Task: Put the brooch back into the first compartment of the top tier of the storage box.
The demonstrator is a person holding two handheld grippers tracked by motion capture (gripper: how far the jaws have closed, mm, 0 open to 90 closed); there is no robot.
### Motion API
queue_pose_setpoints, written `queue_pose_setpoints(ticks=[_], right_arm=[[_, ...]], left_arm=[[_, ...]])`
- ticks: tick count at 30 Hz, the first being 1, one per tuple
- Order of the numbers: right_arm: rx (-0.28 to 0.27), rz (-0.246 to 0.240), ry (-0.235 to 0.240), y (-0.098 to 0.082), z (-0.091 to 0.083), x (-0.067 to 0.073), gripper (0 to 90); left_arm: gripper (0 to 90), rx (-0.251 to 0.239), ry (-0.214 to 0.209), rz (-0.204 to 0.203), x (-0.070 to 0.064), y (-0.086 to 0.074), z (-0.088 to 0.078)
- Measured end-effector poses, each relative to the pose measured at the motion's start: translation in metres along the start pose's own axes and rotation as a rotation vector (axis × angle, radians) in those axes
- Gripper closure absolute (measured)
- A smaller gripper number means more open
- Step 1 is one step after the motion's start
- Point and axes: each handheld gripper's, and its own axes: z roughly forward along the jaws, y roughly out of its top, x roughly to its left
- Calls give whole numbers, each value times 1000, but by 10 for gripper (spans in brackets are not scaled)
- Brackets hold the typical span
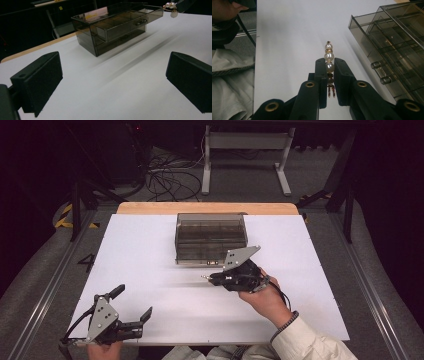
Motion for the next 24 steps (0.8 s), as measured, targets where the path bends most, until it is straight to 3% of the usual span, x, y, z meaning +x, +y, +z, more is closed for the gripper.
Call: queue_pose_setpoints(ticks=[24], right_arm=[[-3, -23, -36, 17, -3, -6, 820]], left_arm=[[14, 0, 3, 6, 0, 0, 0]])
